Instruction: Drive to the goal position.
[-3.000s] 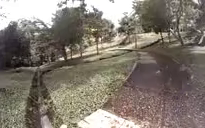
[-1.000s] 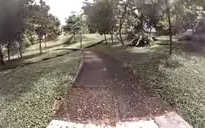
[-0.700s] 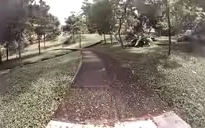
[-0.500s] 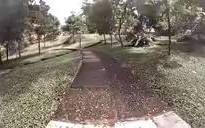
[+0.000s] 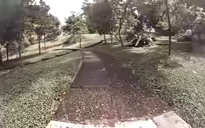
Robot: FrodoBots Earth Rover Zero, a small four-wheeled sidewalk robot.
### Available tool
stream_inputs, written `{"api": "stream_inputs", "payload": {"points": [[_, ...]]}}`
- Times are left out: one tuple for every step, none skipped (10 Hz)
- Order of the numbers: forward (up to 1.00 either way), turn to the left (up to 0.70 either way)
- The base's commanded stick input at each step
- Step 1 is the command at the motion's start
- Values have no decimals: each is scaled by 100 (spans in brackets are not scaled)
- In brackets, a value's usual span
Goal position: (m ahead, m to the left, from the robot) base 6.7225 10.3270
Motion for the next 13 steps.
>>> {"api": "stream_inputs", "payload": {"points": [[50, -13], [50, 0], [50, 0], [50, -48], [50, -50], [50, -1], [50, 0], [50, 0], [50, 0], [50, 0], [50, 0], [50, 0], [50, 0]]}}
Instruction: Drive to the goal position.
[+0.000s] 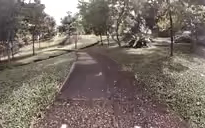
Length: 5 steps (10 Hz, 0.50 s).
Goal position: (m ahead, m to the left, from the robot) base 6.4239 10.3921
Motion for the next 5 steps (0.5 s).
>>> {"api": "stream_inputs", "payload": {"points": [[50, 0], [50, 0], [50, 0], [50, 0], [50, 0]]}}
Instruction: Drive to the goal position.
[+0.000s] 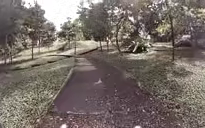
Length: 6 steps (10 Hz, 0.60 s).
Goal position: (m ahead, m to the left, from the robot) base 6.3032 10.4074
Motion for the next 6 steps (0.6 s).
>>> {"api": "stream_inputs", "payload": {"points": [[50, 0], [50, 0], [50, 0], [50, 0], [50, 0], [50, 0]]}}
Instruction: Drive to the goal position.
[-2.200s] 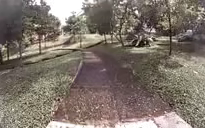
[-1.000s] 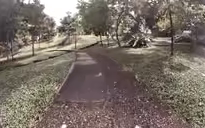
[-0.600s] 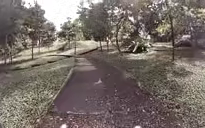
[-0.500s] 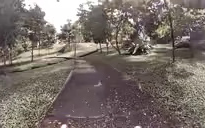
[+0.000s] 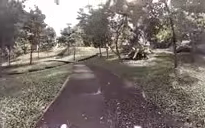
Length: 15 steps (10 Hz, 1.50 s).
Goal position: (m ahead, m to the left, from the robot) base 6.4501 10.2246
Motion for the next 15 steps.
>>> {"api": "stream_inputs", "payload": {"points": [[50, 0], [50, 0], [50, 0], [50, 0], [50, 0], [50, 0], [50, 0], [50, 0], [50, 0], [50, 0], [50, 0], [50, 0], [50, 14], [50, 39], [50, 18]]}}
